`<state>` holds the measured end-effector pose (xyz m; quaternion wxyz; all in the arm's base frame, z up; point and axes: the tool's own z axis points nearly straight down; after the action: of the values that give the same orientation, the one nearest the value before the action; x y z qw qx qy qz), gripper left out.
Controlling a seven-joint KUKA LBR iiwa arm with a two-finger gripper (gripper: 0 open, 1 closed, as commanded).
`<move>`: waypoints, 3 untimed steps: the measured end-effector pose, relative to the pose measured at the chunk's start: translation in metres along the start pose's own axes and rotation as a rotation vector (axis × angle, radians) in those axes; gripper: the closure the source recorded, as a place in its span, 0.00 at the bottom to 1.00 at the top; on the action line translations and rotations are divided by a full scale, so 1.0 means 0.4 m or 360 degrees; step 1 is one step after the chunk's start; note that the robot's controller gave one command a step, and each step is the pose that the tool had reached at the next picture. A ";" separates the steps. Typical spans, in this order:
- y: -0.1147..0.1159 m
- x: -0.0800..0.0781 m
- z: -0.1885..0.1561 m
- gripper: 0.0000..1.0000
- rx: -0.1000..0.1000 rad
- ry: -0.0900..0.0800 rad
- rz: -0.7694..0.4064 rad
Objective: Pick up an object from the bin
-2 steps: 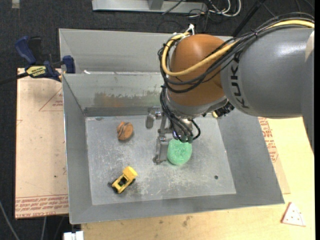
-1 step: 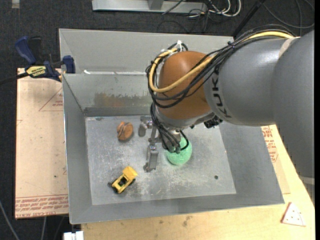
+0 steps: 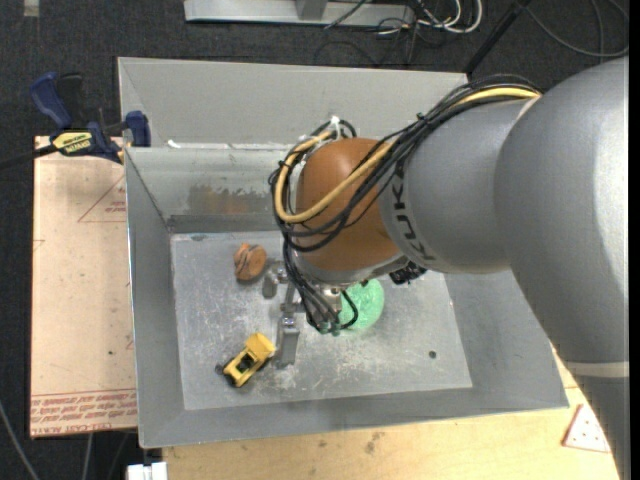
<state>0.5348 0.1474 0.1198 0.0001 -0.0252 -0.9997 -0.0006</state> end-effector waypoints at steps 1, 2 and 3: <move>0.026 0.030 0.067 0.00 0.0001 0.0001 -0.0184; 0.046 0.096 0.108 0.00 0.0000 -0.0001 -0.0262; 0.053 0.103 0.124 1.00 -0.0001 -0.0001 -0.0363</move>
Offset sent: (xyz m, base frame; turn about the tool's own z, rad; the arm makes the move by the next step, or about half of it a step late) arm -0.0477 0.0249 -0.0498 -0.1587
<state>0.4946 0.1705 0.0703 -0.0003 0.0888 -0.9960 -0.0008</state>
